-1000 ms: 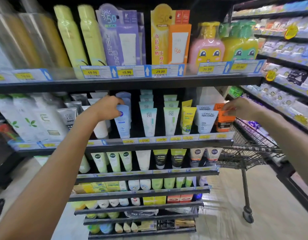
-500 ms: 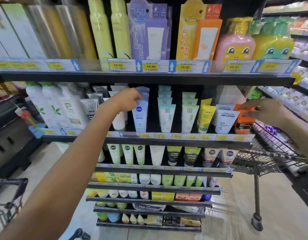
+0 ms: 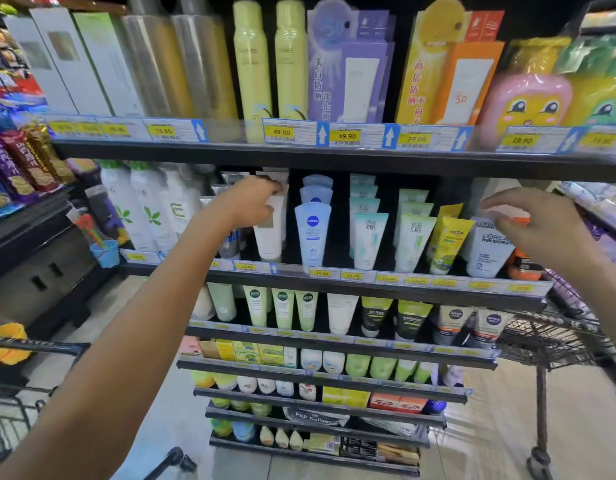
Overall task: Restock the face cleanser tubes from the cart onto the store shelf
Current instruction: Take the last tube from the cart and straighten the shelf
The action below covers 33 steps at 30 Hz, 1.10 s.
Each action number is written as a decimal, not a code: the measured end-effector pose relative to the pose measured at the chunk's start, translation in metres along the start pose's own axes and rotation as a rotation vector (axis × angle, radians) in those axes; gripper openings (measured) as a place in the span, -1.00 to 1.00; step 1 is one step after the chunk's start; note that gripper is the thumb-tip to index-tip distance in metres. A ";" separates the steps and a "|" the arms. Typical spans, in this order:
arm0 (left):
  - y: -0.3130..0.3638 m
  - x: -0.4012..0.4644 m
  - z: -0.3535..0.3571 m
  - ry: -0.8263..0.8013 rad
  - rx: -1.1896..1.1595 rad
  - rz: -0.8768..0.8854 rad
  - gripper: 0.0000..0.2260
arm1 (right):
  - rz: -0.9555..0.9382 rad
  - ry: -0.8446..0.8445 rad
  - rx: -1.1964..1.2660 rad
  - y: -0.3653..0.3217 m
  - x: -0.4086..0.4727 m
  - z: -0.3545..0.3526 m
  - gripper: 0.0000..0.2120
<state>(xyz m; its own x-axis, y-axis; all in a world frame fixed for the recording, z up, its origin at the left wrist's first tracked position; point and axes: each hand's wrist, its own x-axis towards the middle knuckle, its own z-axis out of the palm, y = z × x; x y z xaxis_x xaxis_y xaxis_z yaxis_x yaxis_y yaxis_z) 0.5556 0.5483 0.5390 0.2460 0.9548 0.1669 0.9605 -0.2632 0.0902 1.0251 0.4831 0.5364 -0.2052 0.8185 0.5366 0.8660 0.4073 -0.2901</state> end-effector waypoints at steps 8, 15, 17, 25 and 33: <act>-0.024 -0.001 0.004 -0.028 -0.063 0.008 -0.71 | -0.013 -0.031 0.147 -0.054 -0.007 0.039 -0.85; -0.023 0.002 -0.002 -0.060 -0.073 0.059 -0.76 | 0.004 -0.114 0.184 -0.063 -0.021 0.074 -0.83; -0.020 -0.001 -0.004 -0.065 -0.077 0.065 -0.75 | 0.009 -0.135 0.192 -0.063 -0.025 0.082 -0.83; -0.044 -0.017 -0.016 0.001 -0.014 0.003 -0.44 | 0.035 -0.225 0.177 -0.059 -0.042 0.107 -0.84; -0.075 -0.028 -0.015 -0.036 0.091 -0.056 -0.53 | 0.082 -0.318 0.212 -0.058 -0.058 0.133 -0.85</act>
<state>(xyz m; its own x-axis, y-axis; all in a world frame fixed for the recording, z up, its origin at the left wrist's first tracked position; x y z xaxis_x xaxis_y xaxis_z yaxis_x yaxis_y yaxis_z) 0.4743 0.5396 0.5423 0.1941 0.9725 0.1284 0.9804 -0.1968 0.0090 0.9263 0.4657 0.4168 -0.2996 0.9228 0.2421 0.7786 0.3831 -0.4970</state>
